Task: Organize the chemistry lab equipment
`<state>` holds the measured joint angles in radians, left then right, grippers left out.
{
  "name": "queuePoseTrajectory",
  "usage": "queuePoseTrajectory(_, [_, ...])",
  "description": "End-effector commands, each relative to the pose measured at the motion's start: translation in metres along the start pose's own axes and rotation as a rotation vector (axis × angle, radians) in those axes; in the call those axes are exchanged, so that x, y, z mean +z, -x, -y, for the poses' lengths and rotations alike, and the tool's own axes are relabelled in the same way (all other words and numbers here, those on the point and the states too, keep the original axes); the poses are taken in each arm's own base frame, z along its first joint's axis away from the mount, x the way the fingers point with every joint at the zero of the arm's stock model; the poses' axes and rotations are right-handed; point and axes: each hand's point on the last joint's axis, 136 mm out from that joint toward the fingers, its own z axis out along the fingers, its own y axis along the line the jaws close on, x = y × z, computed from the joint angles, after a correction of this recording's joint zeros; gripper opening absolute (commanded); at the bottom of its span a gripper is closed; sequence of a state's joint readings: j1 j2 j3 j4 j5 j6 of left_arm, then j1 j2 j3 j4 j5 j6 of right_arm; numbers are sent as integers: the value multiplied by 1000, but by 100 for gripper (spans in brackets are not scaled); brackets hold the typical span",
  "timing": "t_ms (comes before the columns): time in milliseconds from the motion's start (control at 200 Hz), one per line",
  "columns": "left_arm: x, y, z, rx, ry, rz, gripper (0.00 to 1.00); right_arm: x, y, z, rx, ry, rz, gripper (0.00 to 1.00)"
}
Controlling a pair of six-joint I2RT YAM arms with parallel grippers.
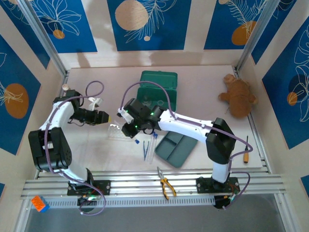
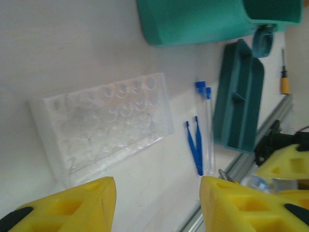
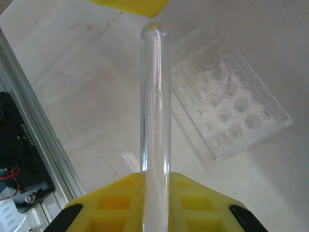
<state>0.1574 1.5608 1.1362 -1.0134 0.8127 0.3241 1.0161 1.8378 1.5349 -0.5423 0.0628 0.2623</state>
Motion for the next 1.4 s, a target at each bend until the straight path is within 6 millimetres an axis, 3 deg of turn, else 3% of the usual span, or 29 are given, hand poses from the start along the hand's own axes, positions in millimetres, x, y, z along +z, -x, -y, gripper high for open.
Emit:
queuePoseTrajectory(0, [-8, 4, 21, -2, -124, 29, 49, 1, 8, -5, -14, 37, 3, 15])
queuePoseTrajectory(255, [-11, 7, 38, -45, -265, 31, 49, 8, 10, -6, -2, 45, 0, 14])
queuePoseTrajectory(910, [-8, 8, 38, -99, -319, 53, 48, 20, 52, -14, 82, 64, 102, 14])
queuePoseTrajectory(1121, [-9, 11, 34, -99, -307, 69, 42, 23, 61, -18, 118, 90, 127, 14])
queuePoseTrajectory(1396, [-15, 12, 30, -114, -314, 96, 27, 29, 57, -19, 132, 96, 113, 14])
